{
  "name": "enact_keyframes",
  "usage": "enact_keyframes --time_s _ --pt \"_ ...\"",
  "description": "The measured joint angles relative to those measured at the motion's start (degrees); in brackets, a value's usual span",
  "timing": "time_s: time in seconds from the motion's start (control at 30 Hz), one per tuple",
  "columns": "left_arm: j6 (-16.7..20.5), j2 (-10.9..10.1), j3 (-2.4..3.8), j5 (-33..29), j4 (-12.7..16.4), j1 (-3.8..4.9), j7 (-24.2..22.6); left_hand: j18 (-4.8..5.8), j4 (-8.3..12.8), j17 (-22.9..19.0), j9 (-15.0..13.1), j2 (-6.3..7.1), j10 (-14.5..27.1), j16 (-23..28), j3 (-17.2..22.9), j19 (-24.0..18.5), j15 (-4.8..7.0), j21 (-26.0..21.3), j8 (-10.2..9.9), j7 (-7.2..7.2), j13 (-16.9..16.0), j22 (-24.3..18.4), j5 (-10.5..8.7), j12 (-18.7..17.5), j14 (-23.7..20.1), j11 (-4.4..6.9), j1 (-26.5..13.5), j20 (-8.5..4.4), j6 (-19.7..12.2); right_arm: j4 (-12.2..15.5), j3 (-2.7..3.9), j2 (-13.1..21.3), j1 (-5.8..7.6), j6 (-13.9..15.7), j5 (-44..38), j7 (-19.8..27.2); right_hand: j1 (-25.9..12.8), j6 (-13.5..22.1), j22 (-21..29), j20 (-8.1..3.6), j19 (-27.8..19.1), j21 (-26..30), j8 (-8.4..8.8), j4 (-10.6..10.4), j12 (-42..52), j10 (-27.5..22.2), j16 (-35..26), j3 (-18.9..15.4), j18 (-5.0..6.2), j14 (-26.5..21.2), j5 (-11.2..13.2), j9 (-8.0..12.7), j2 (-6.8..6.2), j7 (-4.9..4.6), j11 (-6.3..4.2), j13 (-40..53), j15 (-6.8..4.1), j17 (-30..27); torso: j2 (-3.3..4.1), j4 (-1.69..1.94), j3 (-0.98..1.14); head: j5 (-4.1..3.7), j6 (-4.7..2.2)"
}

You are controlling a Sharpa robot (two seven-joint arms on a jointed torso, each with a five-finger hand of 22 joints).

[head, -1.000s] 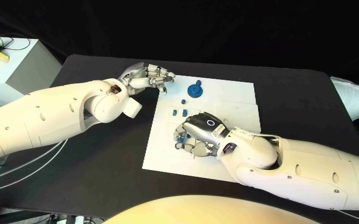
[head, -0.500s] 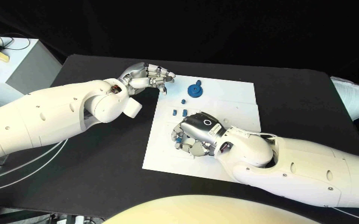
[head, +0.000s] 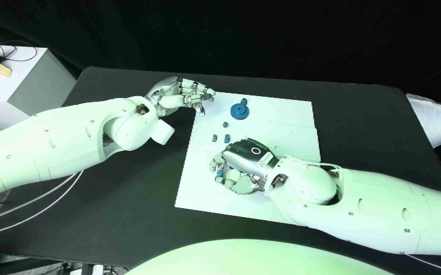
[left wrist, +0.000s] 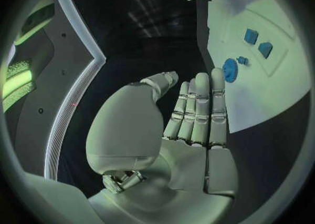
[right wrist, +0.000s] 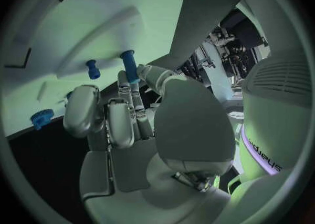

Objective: Assemble the parts on the task board

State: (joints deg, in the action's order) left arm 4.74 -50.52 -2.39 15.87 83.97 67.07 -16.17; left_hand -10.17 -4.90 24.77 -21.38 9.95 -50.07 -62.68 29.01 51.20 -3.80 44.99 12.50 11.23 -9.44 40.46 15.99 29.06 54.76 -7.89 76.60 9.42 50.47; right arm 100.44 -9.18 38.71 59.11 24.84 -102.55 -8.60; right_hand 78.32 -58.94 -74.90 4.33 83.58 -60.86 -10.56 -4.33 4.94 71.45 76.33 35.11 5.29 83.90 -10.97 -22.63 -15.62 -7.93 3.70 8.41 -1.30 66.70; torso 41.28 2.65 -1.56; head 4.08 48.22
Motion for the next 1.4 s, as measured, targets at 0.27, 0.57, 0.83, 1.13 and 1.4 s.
enact_keyframes --time_s 0.27,0.57,0.83,1.13,1.4 --pt "0.0 0.0 0.00 0.0 0.0 0.00 0.1 0.00 -0.2 0.0 0.0 0.00 0.2 0.0 -0.2 0.2 -0.21 0.0 0.0 0.00 0.1 -0.1 0.00 0.0 -0.2 -0.21 0.0 0.21 0.0 0.1 -0.13 0.4 -0.09 0.7 1.4 1.2 -0.4 0.8 0.0 0.21 -0.2 0.4 0.38 0.1 0.0 -1.0 -0.3 -0.3 0.00 0.1 0.3 0.1 -0.37 0.02 0.56 -0.3 0.29 -0.5 0.02 0.00 0.00 -0.08 -0.03" --pt "-0.1 -0.1 0.00 0.0 0.0 0.00 0.2 0.01 -0.2 0.0 0.0 0.00 0.2 0.0 -0.2 0.2 -0.20 0.0 0.0 0.00 0.1 -0.1 0.00 0.0 -0.2 -0.20 0.0 0.21 0.0 0.2 -0.16 0.7 -0.12 1.0 2.3 1.9 -0.4 0.8 0.0 0.20 -0.2 0.4 0.38 0.1 0.0 -1.0 -0.3 -0.3 -0.01 0.1 0.3 0.1 -0.37 0.02 0.57 -0.4 0.28 -0.1 0.02 0.01 -0.01 -0.10 0.01" --pt "-0.1 -0.2 0.00 0.0 0.0 0.00 0.3 0.01 -0.2 0.0 0.0 0.00 0.2 0.0 -0.2 0.4 -0.20 0.0 0.0 0.00 0.1 -0.1 0.00 0.0 -0.2 -0.20 0.0 0.00 0.0 0.3 -0.18 0.9 -0.13 1.0 3.0 2.2 -1.2 1.8 0.0 0.20 -0.2 0.6 1.05 -0.2 0.0 -1.6 -0.3 -1.6 0.00 0.1 0.2 0.2 -1.21 -0.42 0.77 -0.3 0.53 -0.3 0.01 0.03 -0.04 -0.14 0.01" --pt "-0.1 -0.2 0.00 0.0 0.0 0.00 0.3 0.01 -0.2 -0.1 0.0 0.00 0.2 0.0 -0.2 0.4 -0.20 0.0 0.0 0.00 0.1 -0.1 0.00 0.0 -0.2 -0.20 0.0 0.00 0.0 0.3 -0.21 1.0 -0.15 1.0 3.9 2.4 -2.3 4.7 0.0 1.13 -1.1 4.7 2.61 0.0 -0.6 -6.5 -2.5 -6.7 0.00 -0.3 -0.8 0.8 -0.96 -1.02 1.62 -1.7 1.51 -3.9 0.00 0.02 -0.04 -0.22 0.01" --pt "-0.2 -0.2 0.00 0.0 0.0 0.00 0.4 0.00 -0.2 0.0 0.0 0.00 0.2 0.0 -0.2 0.4 -0.20 -0.1 0.0 0.00 0.1 -0.1 0.00 0.0 -0.2 -0.20 0.0 0.00 0.0 0.3 -0.21 1.1 -0.16 1.2 4.5 2.6 -2.0 4.8 0.0 1.33 -1.3 6.2 2.61 -0.2 -0.6 -7.6 -3.0 -8.1 0.00 -0.5 -0.8 0.8 -0.66 -1.20 1.90 -2.0 1.71 -5.0 0.00 0.01 -0.01 -0.23 0.01"
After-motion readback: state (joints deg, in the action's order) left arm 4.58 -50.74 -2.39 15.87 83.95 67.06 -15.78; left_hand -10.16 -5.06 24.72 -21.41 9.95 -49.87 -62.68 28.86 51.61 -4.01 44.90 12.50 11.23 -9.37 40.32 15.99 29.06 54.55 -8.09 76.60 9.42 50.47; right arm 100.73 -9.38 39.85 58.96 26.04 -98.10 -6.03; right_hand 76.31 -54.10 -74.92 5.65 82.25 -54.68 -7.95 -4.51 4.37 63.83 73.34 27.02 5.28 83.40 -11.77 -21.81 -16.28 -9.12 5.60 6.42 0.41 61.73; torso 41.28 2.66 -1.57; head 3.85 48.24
